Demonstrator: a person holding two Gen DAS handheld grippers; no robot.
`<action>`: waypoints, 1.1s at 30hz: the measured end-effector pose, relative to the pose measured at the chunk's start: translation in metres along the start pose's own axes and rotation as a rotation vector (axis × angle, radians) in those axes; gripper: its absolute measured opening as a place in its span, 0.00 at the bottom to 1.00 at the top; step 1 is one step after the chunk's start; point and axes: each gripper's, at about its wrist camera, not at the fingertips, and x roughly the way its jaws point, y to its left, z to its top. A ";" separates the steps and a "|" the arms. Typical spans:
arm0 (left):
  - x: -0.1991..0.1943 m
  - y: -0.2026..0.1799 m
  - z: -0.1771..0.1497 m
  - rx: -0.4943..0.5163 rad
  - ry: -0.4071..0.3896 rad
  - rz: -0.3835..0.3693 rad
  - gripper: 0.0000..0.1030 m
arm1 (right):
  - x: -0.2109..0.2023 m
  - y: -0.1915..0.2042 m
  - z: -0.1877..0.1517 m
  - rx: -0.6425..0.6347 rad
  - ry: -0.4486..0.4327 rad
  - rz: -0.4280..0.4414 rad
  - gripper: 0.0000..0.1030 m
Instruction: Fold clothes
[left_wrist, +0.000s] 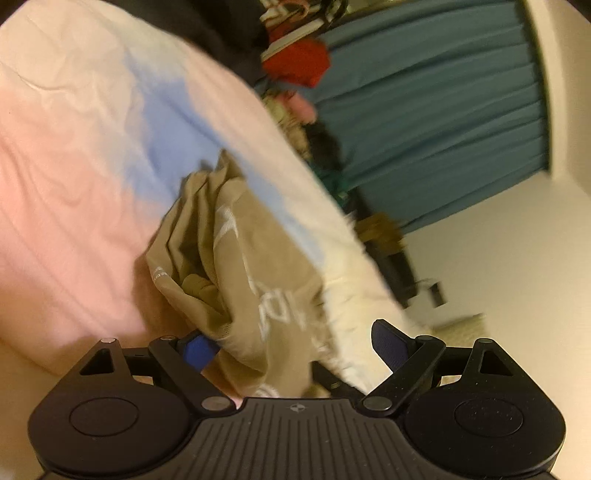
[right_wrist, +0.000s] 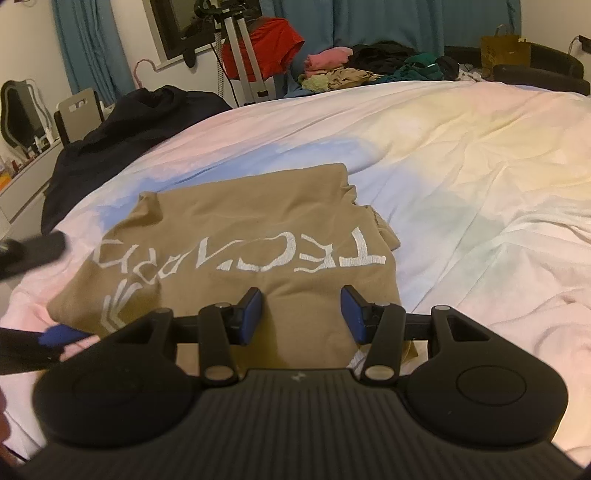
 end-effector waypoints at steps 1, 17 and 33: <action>-0.001 0.001 0.000 -0.011 -0.008 0.013 0.74 | 0.000 0.000 0.000 0.001 0.000 0.000 0.49; 0.036 0.009 0.004 -0.011 0.062 0.075 0.67 | -0.002 -0.004 0.001 0.040 -0.001 0.007 0.49; 0.041 -0.001 0.006 -0.069 -0.049 0.004 0.22 | 0.005 -0.041 -0.029 0.880 0.212 0.692 0.92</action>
